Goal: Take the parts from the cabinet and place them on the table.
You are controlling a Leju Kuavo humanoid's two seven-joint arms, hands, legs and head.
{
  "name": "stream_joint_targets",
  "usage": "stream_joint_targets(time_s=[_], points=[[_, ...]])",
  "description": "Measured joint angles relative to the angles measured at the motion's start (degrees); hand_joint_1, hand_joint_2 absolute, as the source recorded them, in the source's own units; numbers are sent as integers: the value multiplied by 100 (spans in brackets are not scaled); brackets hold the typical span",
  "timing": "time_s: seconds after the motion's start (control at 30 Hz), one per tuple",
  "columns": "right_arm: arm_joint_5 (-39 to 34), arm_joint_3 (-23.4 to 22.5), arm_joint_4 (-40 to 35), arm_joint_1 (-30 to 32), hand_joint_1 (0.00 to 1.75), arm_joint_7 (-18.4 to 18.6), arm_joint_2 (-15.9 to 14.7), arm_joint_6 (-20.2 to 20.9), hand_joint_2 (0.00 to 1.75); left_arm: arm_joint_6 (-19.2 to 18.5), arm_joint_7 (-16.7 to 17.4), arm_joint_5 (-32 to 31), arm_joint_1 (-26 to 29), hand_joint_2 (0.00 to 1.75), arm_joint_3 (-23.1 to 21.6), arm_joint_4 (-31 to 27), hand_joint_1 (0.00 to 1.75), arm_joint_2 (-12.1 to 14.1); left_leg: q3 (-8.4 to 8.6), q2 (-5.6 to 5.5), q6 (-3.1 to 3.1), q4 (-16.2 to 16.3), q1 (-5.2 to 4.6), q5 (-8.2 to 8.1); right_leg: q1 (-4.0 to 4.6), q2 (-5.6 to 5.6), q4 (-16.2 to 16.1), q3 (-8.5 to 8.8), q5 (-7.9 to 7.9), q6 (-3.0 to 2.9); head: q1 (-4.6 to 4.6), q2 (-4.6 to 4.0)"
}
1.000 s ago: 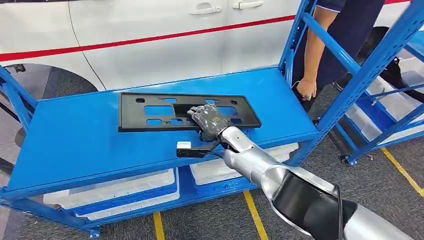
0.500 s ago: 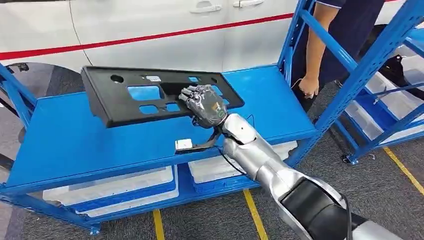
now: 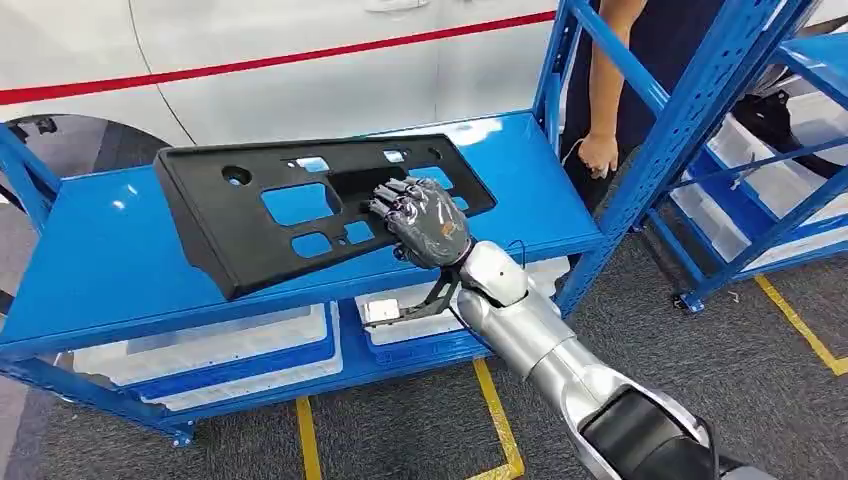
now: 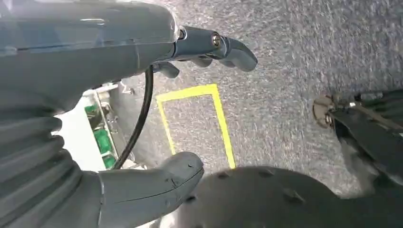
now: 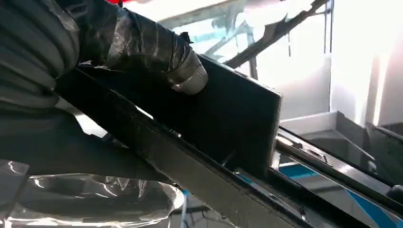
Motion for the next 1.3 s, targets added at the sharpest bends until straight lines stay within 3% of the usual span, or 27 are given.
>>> stream_joint_targets(time_s=[0.1,0.13,0.17,0.2,0.27,0.3,0.37,0.43,0.47,0.5,0.63,0.67,0.7,0.77,0.8,0.83,0.9,0.93,0.97,1.0,1.03,1.13,1.17,1.2,1.23,1.27,1.3], points=[[-48,0,-103,54,175,-11,-22,0,175,13,0,-15,-9,175,-9,0,0,0,-85,-5,53,-41,-64,132,-50,-16,-93,21,157,127,-4,0],[-63,-2,-160,86,175,-24,-66,0,175,18,0,-15,1,175,-13,0,0,-2,-94,5,87,-151,17,250,-21,-13,-92,3,167,164,-2,0],[-98,-2,-208,117,175,-43,-112,0,175,20,-2,-15,-11,175,-15,0,0,-4,-113,39,103,-181,10,337,-46,10,-10,-41,-45,190,-2,0],[-120,-4,-258,151,175,-68,-138,0,175,18,-7,-13,-4,175,-17,0,0,-4,-189,47,148,-184,10,396,-47,7,221,-107,-392,207,0,0],[-146,-35,-385,270,175,-175,-188,0,175,22,-15,6,24,175,-17,0,0,-7,-354,57,169,-173,8,525,-74,4,1021,-290,-1016,248,-2,0],[-159,-61,-446,362,175,-246,-205,0,175,40,-18,9,33,175,-17,0,0,-7,-445,57,164,-167,9,586,-82,3,1366,-332,-1137,273,2,0],[-183,-107,-531,504,175,-352,-241,0,175,57,-20,13,38,175,-17,0,0,-11,-631,56,142,-126,17,701,-117,-1,1446,-144,-911,310,0,0],[-206,-153,-591,531,175,-385,-245,0,175,64,-26,11,40,175,-20,0,0,-39,-821,55,90,-38,28,779,-141,-5,753,433,-601,315,0,0],[-219,-199,-619,524,175,-389,-245,0,175,70,-35,11,34,175,-22,0,0,-44,-880,58,55,30,31,807,-144,-2,266,780,-726,300,0,0],[-230,-241,-647,518,175,-393,-247,0,175,72,-40,11,32,175,-26,0,0,-55,-953,53,15,63,8,834,-91,1,-63,947,-887,258,0,0],[-247,-337,-658,547,175,-422,-295,2,175,85,-55,9,65,175,-57,2,0,-72,-966,40,-141,-1,19,1027,-86,-8,-54,801,-696,41,2,0],[-251,-339,-660,538,175,-422,-297,2,175,88,-57,11,63,175,-63,7,0,-74,-1028,39,-168,96,54,847,-106,-31,-72,750,-611,-12,4,0],[-256,-345,-667,539,175,-422,-300,2,175,88,-61,6,61,175,-81,7,0,-83,-1122,38,-181,321,49,493,-107,-32,-79,659,-536,-77,-6,0],[-284,-354,-667,562,175,-437,-306,2,175,79,-61,4,61,175,-107,7,0,-94,-1302,41,-213,1105,57,-190,-98,-30,-73,469,-383,-89,-4,0],[-295,-356,-667,582,175,-437,-313,2,175,79,-61,4,60,175,-109,7,0,-94,-1365,41,-225,1491,57,-361,-90,-31,-68,370,-311,-88,-4,0],[-299,-359,-667,609,175,-437,-321,2,175,79,-61,4,58,175,-116,7,0,-94,-1352,41,-230,1740,56,-368,-83,-31,-63,267,-234,-79,-4,0],[-299,-359,-667,646,175,-437,-332,2,175,79,-61,4,54,175,-124,7,0,-94,-983,41,-209,1536,54,2,-78,-35,-49,78,-93,-57,-4,0],[-299,-359,-667,647,175,-437,-335,2,175,79,-59,4,56,175,-125,7,0,-94,-642,41,-184,1141,50,180,-78,-35,-34,-6,-27,-44,-4,0],[-299,-363,-669,644,175,-437,-337,2,175,79,-61,4,52,175,-127,7,0,-94,-262,40,-147,665,46,195,-76,-34,-27,-69,36,-25,-4,0],[-299,-369,-689,649,175,-437,-337,2,175,83,-61,2,30,175,-127,7,0,-87,131,38,-104,104,16,-52,-59,-33,-14,-106,93,14,-4,0],[-299,-380,-702,646,175,-437,-350,2,175,88,-61,2,25,175,-127,7,0,-87,197,30,-95,-103,1,-105,-64,-47,-17,-117,149,52,2,0],[-291,-383,-715,672,175,-437,-358,2,175,88,-64,0,30,175,-136,7,0,-90,82,30,13,-112,-35,56,-72,-59,-151,-95,369,179,-2,0],[-282,-387,-715,690,175,-437,-385,2,175,88,-64,2,34,175,-140,7,0,-101,35,64,54,-158,27,168,-99,-39,-122,-132,323,198,-2,0],[-275,-400,-715,704,175,-428,-394,2,175,88,-64,2,16,175,-142,7,0,-107,-30,70,88,-159,20,251,-95,-18,11,-199,8,220,0,0],[-238,-400,-715,702,175,-413,-394,2,175,88,-64,0,20,175,-144,7,0,-107,-129,84,165,-157,20,326,-96,-17,357,-289,-455,233,-2,0],[-216,-400,-713,709,175,-404,-394,2,175,88,-64,-9,32,175,-146,7,0,-107,-231,87,162,-152,15,409,-102,-17,776,-361,-830,255,2,0],[-206,-400,-708,717,175,-367,-398,2,175,85,-66,-13,41,175,-149,7,0,-107,-338,88,160,-144,8,491,-106,-17,1197,-415,-1048,278,-2,0]])
